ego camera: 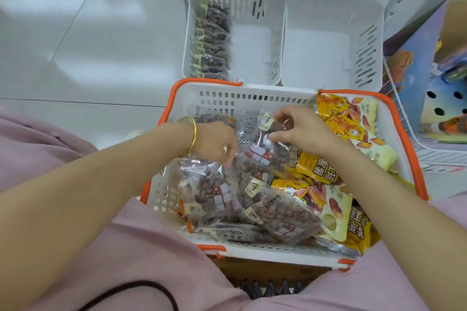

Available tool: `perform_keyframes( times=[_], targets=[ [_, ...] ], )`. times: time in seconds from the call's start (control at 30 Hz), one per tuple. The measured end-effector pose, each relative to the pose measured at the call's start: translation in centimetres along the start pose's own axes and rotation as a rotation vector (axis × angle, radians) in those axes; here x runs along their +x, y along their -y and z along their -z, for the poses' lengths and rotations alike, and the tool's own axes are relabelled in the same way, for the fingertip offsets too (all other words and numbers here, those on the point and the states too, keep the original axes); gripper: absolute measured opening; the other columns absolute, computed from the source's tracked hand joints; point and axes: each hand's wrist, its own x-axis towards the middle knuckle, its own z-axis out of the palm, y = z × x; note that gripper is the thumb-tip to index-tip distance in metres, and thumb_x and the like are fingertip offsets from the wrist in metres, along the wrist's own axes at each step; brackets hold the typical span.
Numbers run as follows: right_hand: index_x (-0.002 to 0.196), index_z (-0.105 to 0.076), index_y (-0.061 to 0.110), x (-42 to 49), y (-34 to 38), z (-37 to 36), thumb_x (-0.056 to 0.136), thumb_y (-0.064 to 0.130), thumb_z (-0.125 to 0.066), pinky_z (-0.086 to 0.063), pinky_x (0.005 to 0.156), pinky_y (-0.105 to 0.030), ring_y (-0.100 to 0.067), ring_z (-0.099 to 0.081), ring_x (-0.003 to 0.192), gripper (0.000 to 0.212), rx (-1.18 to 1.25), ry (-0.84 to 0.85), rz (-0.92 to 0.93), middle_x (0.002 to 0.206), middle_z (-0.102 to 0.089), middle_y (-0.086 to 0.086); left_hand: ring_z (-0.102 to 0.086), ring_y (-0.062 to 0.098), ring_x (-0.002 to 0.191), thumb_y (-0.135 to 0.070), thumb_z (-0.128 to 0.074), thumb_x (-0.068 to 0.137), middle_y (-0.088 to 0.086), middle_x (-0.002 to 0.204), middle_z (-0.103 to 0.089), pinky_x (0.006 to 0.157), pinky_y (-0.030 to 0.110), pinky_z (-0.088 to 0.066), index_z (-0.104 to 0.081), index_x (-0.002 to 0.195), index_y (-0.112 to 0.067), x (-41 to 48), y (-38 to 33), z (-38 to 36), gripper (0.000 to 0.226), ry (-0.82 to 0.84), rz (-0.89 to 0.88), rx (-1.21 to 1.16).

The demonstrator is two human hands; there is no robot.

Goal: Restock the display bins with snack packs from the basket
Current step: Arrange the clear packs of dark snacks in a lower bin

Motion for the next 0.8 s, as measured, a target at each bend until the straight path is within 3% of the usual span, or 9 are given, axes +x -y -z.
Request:
perform_keyframes(
  times=[0.07,0.17,0.23,0.33,0.4,0.47,0.57,0.7,0.8],
  targets=[
    [0.091,-0.055,0.017,0.3,0.2,0.1,0.076,0.012,-0.077,-0.043,0.065,-0.019,-0.007,-0.054,0.073,0.027,0.133,-0.101,-0.044,0.080,-0.057,0.009,-0.056,0.019,0.088,-0.014,-0.058,0.090,0.006,0.096,-0.063,0.082,0.031,-0.046,-0.063,0.083,-0.011,-0.7,0.0,1.5,0.009,-0.079,0.055,-0.132],
    [0.091,-0.053,0.018,0.6,0.1,0.1,0.079,0.006,-0.073,-0.054,0.078,-0.038,-0.026,-0.064,0.089,0.026,0.436,-0.282,-0.149,0.095,-0.065,-0.011,-0.054,0.023,0.075,-0.012,-0.051,0.093,0.021,0.089,-0.061,0.071,0.036,-0.049,-0.056,0.086,0.002,-1.5,-0.1,3.6,0.016,-0.212,0.115,-0.299],
    [0.096,-0.050,0.021,0.8,0.0,0.4,0.081,0.004,-0.070,-0.054,0.081,-0.044,-0.032,-0.063,0.094,0.030,0.644,-0.413,-0.222,0.100,-0.062,-0.015,-0.054,0.026,0.073,-0.012,-0.048,0.095,0.018,0.083,-0.056,0.070,0.041,-0.051,-0.049,0.084,-0.004,-1.6,0.5,4.1,0.014,-0.297,0.167,-0.412],
    [0.117,-0.047,0.027,1.1,-0.5,1.1,0.083,0.004,-0.067,-0.051,0.082,-0.041,-0.025,-0.059,0.095,0.045,0.849,-0.581,-0.297,0.101,-0.053,-0.002,-0.062,0.038,0.079,-0.019,-0.048,0.095,0.023,0.094,-0.066,0.077,0.057,-0.051,-0.048,0.080,-0.016,-1.1,1.7,4.4,0.015,-0.442,0.256,-0.570],
    [0.118,-0.048,0.033,1.2,-0.6,1.3,0.082,0.006,-0.067,-0.049,0.082,-0.043,-0.025,-0.056,0.098,0.049,0.912,-0.671,-0.315,0.104,-0.048,0.000,-0.056,0.032,0.075,-0.020,-0.044,0.097,0.025,0.093,-0.063,0.076,0.055,-0.051,-0.045,0.079,-0.017,-1.0,1.9,4.8,0.018,-0.535,0.298,-0.687],
    [0.113,-0.054,0.031,1.1,-0.4,1.5,0.082,0.004,-0.063,-0.053,0.071,-0.039,-0.024,-0.058,0.095,0.042,1.058,-0.726,-0.336,0.107,-0.053,-0.006,-0.045,0.024,0.072,-0.020,-0.041,0.098,0.017,0.085,-0.052,0.068,0.043,-0.047,-0.042,0.076,-0.018,-0.8,1.9,5.1,0.022,-0.615,0.341,-0.778],
    [0.098,-0.061,0.019,0.9,0.4,1.8,0.086,-0.001,-0.051,-0.047,0.050,-0.024,-0.017,-0.055,0.074,0.025,1.347,-0.652,-0.343,0.088,-0.058,-0.003,-0.041,0.020,0.068,-0.023,-0.041,0.097,0.011,0.088,-0.053,0.057,0.031,-0.040,-0.042,0.078,-0.020,-0.4,1.8,5.2,0.020,-0.723,0.389,-0.972],
    [0.111,-0.059,0.008,0.9,1.1,1.0,0.086,-0.004,-0.047,-0.052,0.052,-0.023,-0.015,-0.060,0.067,0.030,1.485,-0.437,-0.323,0.081,-0.063,-0.006,-0.050,0.017,0.061,-0.024,-0.039,0.100,0.000,0.090,-0.062,0.050,0.027,-0.049,-0.042,0.085,-0.020,-0.2,0.9,5.6,0.016,-0.811,0.348,-1.195],
    [0.102,-0.060,0.010,1.0,1.4,0.4,0.087,-0.003,-0.052,-0.053,0.052,-0.025,-0.015,-0.061,0.063,0.022,1.434,-0.304,-0.297,0.075,-0.065,-0.005,-0.057,0.014,0.055,-0.026,-0.041,0.100,0.003,0.084,-0.058,0.049,0.026,-0.050,-0.048,0.089,-0.018,-0.3,0.6,6.1,0.015,-0.821,0.301,-1.301]
  ],
)
